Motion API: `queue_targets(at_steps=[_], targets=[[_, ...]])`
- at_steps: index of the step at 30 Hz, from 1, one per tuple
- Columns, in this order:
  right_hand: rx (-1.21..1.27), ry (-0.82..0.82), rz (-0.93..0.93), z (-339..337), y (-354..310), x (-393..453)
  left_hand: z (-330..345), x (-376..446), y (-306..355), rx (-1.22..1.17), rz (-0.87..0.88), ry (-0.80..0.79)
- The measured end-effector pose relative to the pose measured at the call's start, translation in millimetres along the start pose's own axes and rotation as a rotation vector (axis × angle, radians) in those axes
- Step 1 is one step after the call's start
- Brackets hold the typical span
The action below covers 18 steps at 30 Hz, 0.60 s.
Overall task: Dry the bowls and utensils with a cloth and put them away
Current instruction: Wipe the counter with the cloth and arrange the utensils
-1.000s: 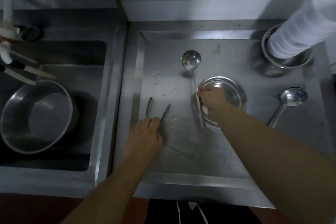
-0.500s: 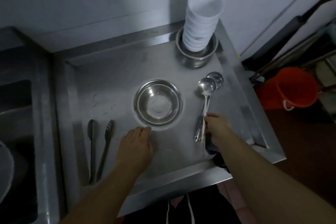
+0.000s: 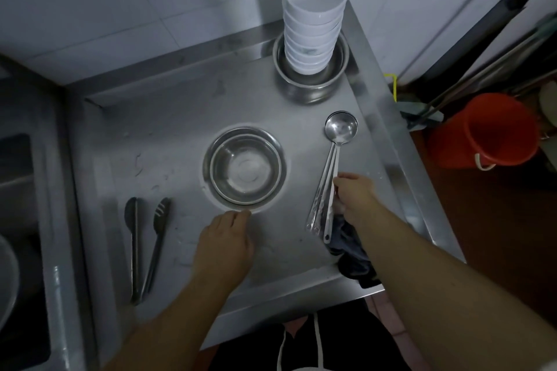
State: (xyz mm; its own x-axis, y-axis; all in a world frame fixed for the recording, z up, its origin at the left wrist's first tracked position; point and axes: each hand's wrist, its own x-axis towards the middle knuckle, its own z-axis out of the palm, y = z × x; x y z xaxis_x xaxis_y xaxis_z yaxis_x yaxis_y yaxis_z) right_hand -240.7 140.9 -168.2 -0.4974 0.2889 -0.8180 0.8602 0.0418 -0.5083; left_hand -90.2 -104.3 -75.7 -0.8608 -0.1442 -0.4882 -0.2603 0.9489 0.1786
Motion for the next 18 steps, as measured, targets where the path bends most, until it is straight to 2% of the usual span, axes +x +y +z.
queue_targets(at_steps=[8,18], targets=[[-0.184,0.06,-0.136,6.8,-0.9,5.9,9.4,-7.2,-6.3,0.009,-0.02,-0.013],[-0.564,0.128,-0.275,15.5,-14.1,-2.8,11.4,-27.5,-49.7,-0.056,-0.068,0.017]])
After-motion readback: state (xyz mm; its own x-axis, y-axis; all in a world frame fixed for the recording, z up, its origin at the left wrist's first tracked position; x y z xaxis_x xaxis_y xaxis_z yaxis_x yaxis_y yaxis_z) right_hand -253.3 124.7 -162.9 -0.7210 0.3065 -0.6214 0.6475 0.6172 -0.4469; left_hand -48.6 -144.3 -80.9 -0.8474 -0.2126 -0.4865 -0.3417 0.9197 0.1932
